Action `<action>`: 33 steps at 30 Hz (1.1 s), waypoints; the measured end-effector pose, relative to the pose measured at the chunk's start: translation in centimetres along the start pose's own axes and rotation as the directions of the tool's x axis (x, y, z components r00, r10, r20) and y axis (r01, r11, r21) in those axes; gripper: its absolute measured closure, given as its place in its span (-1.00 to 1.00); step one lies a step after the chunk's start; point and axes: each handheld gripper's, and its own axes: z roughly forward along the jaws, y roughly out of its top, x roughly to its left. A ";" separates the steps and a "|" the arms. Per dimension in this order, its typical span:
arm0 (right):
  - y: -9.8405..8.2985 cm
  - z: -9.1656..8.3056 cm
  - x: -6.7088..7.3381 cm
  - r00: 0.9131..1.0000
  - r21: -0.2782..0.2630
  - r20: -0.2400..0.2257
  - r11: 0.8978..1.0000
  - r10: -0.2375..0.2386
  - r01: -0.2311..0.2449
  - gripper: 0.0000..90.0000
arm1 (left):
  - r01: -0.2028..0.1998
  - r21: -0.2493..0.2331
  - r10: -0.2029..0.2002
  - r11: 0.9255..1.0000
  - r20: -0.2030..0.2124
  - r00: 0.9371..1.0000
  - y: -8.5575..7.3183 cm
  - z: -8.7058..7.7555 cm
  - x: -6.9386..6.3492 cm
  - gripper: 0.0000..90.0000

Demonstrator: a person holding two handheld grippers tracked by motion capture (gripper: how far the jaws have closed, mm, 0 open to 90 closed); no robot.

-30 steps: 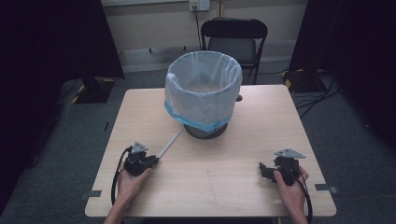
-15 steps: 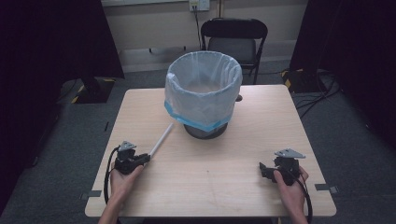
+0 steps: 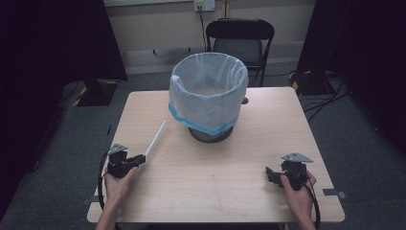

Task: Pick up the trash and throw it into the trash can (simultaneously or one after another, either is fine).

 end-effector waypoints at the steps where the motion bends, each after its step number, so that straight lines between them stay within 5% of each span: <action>1: 0.0 0.0 0.0 1.000 0.000 0.000 1.000 0.001 -0.001 -0.70 | -0.003 -0.004 0.003 1.000 -0.004 1.000 0.0 -0.1 0.1 0.78; 15: 0.0 0.0 0.0 1.000 0.000 0.000 1.000 0.000 0.000 -0.70 | 0.043 -0.086 -0.045 0.995 -0.015 0.999 0.7 -1.7 0.8 0.78; 33: 0.0 0.0 0.0 1.000 0.000 0.000 1.000 0.001 -0.001 -0.70 | 0.057 -0.199 -0.059 0.978 -0.001 0.998 2.2 -3.2 0.8 0.78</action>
